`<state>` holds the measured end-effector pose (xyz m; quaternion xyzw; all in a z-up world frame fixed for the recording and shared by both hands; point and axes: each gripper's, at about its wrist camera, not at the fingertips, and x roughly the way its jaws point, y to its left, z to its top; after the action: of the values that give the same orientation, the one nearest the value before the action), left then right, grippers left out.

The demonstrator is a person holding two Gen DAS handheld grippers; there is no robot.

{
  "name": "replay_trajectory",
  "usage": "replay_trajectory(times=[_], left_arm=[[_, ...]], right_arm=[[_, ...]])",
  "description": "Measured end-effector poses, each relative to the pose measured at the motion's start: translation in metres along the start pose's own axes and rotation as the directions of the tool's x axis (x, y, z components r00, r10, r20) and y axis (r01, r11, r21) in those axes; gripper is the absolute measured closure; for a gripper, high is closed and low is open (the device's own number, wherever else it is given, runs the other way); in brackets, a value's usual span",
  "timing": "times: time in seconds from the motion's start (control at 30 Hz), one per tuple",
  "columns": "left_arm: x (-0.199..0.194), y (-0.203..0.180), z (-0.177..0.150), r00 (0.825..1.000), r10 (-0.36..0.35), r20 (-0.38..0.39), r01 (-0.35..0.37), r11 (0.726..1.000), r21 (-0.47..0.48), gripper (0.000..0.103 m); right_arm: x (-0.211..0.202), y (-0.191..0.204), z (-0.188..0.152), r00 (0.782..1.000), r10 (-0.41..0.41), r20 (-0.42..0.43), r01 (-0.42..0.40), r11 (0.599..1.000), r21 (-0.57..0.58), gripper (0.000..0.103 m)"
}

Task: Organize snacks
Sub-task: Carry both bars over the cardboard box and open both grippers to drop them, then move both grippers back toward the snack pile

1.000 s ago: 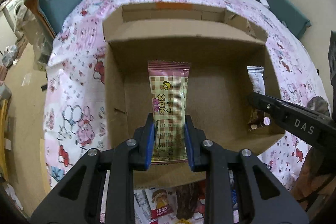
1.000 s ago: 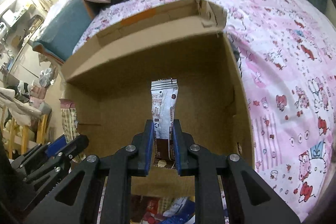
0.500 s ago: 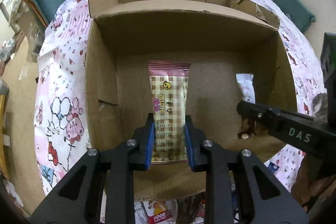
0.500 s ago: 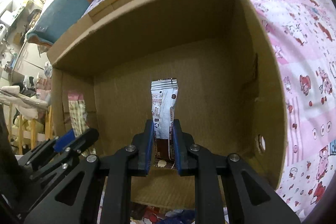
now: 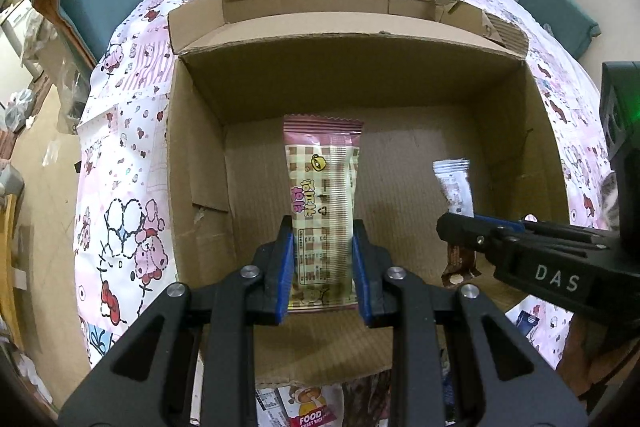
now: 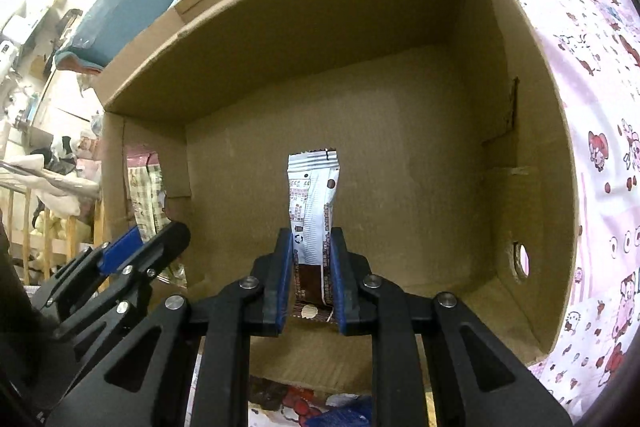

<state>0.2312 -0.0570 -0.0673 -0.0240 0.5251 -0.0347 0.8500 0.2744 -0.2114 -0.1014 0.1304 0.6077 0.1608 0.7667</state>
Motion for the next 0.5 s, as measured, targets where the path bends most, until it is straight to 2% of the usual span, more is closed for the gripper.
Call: replay_trajectory(times=[0.17, 0.3, 0.4, 0.47, 0.5], left_arm=[[-0.004, 0.002, 0.000, 1.000, 0.000, 0.008, 0.000, 1.000, 0.005, 0.074], [-0.010, 0.004, 0.001, 1.000, 0.012, 0.024, -0.012, 1.000, -0.012, 0.039], [-0.018, 0.005, 0.002, 0.999, 0.007, 0.048, -0.006, 1.000, -0.024, 0.026], [-0.022, 0.007, 0.003, 0.998, 0.001, 0.060, 0.001, 0.999, -0.032, 0.026], [-0.024, 0.007, 0.003, 0.998, -0.001, 0.065, 0.003, 0.999, -0.035, 0.025]], right_arm=[[-0.004, -0.005, 0.000, 1.000, 0.024, 0.008, -0.024, 0.999, 0.023, 0.081], [-0.010, -0.010, 0.000, 0.999, 0.046, 0.021, -0.047, 0.998, 0.050, 0.081], [-0.018, -0.009, 0.000, 0.998, 0.038, 0.045, -0.040, 0.998, 0.041, 0.080], [-0.024, -0.011, -0.002, 0.998, 0.038, 0.059, -0.040, 0.998, 0.047, 0.070], [-0.027, -0.012, -0.002, 0.997, 0.043, 0.068, -0.047, 0.997, 0.054, 0.048]])
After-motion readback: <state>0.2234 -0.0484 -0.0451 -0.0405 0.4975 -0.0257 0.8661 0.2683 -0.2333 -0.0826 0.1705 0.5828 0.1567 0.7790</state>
